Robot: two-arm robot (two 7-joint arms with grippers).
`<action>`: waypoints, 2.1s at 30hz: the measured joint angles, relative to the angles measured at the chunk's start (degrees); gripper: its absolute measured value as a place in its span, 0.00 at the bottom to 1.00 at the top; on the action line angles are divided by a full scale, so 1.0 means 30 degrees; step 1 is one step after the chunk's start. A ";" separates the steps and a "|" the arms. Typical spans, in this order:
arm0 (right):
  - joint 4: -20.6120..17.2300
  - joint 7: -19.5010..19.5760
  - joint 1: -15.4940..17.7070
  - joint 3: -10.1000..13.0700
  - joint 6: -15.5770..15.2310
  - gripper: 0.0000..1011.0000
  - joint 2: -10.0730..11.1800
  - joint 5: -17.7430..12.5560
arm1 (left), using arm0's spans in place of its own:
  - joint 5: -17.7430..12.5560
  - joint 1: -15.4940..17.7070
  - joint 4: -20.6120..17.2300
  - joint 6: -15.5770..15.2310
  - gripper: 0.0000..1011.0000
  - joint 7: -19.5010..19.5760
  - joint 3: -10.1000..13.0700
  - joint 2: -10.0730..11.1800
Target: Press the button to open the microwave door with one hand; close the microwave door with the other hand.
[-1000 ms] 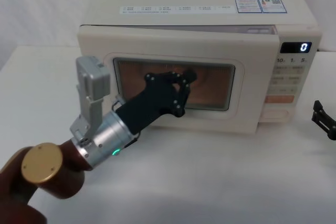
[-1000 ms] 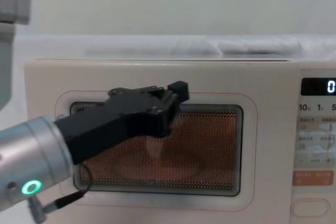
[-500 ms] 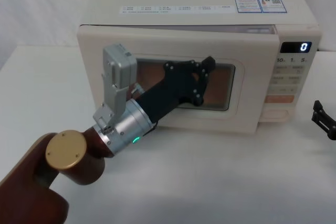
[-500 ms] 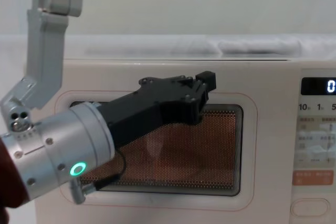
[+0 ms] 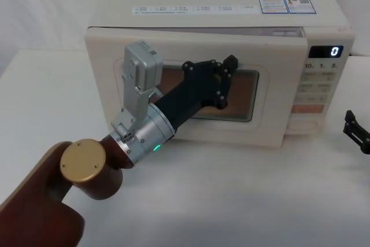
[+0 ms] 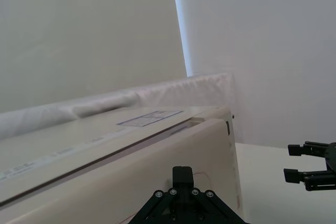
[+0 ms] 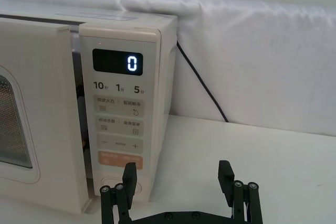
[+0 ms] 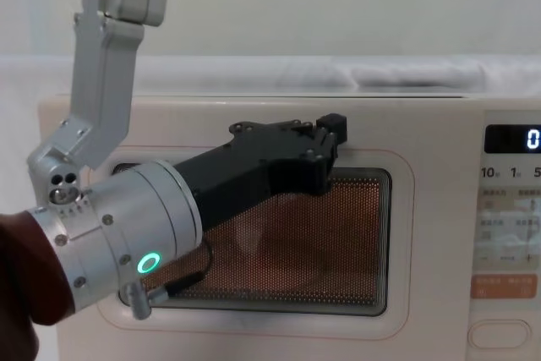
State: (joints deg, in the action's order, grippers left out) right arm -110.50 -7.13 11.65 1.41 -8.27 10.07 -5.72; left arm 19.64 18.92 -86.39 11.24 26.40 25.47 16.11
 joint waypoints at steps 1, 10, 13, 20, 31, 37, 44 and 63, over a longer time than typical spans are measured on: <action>0.0000 0.0000 0.0000 0.0000 0.0000 0.99 0.0000 0.0000 | -0.0025 0.0001 0.0022 -0.0015 0.00 -0.0023 -0.0004 -0.0015; 0.0000 -0.0001 0.0000 0.0000 0.0000 0.99 0.0002 0.0000 | -0.0275 0.0096 0.0542 -0.0094 0.00 -0.0399 -0.0240 -0.0376; 0.0000 0.0001 0.0000 0.0000 -0.0001 0.99 0.0001 -0.0001 | -0.0286 0.0167 0.0702 -0.0102 0.00 -0.0429 -0.0295 -0.0504; 0.0000 0.0001 0.0000 0.0000 -0.0001 0.99 0.0001 0.0000 | -0.0290 0.0350 0.1024 -0.0090 0.00 -0.0342 -0.0328 -0.0713; 0.0000 0.0000 0.0000 0.0000 -0.0001 0.99 0.0001 -0.0001 | -0.0313 0.0788 0.1788 0.0023 0.00 -0.0203 -0.0329 -0.1073; 0.0000 0.0001 0.0000 0.0000 -0.0001 0.99 0.0002 -0.0001 | -0.0327 0.1039 0.2165 0.0102 0.00 -0.0197 -0.0305 -0.1366; -0.0001 0.0000 0.0000 0.0000 0.0000 0.99 0.0001 -0.0001 | -0.0327 0.1113 0.2312 0.0136 0.00 -0.0236 -0.0305 -0.1529; 0.0000 0.0001 0.0000 0.0000 0.0000 0.99 0.0000 0.0000 | -0.0334 0.1111 0.2432 -0.0339 0.00 -0.0461 -0.0518 -0.1744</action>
State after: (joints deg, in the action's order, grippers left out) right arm -110.50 -7.13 11.65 1.41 -8.27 10.07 -5.72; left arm 18.64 22.26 -79.09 10.22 25.01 23.92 10.88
